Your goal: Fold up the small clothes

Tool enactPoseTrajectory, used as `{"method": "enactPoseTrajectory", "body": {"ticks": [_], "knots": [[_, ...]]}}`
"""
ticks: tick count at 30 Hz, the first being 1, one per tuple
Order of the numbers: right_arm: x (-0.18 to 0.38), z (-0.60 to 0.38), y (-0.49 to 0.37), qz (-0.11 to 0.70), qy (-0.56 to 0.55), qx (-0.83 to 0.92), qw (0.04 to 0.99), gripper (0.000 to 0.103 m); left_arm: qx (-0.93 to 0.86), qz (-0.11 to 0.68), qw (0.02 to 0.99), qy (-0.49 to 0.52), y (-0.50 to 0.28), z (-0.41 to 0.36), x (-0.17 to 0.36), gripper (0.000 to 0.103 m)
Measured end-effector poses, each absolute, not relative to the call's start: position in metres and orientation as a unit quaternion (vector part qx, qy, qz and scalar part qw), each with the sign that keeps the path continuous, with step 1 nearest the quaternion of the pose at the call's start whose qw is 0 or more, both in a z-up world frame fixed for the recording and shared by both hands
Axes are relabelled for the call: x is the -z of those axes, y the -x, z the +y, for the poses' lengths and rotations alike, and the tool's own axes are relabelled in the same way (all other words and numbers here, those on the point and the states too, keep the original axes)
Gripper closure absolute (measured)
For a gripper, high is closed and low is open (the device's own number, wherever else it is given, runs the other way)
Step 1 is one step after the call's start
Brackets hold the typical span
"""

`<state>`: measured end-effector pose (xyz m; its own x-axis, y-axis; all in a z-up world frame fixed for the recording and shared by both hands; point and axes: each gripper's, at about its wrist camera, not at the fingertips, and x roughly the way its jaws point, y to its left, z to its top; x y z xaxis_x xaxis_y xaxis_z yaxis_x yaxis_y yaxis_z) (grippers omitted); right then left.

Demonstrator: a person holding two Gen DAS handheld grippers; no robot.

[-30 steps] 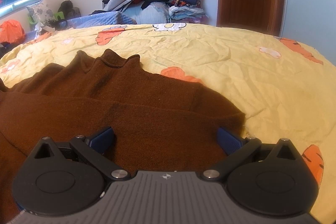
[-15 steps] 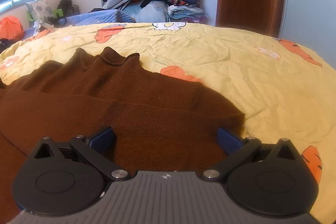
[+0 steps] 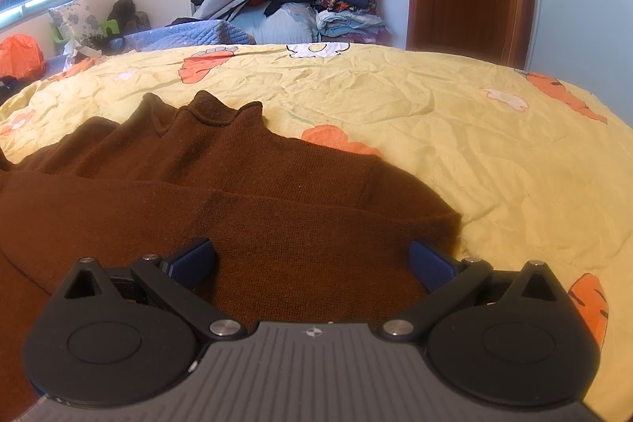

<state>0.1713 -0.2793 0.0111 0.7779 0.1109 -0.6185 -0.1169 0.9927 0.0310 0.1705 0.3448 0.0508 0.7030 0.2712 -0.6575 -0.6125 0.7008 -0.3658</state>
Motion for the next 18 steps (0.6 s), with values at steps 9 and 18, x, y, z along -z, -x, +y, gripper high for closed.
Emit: {"method": "enactPoseTrajectory", "body": {"ticks": [9,18], "knots": [[-0.011,-0.28,-0.17,0.327,0.002,-0.06,0.943,0.0,-0.015,0.228,0.973,0.002,-0.145,0.105,-0.156,0.096],[-0.012,-0.282,-0.169,0.325,-0.007,-0.063,0.944,0.0,0.19,0.151,0.97,0.029,-0.072,0.008,-0.134,0.0]]}}
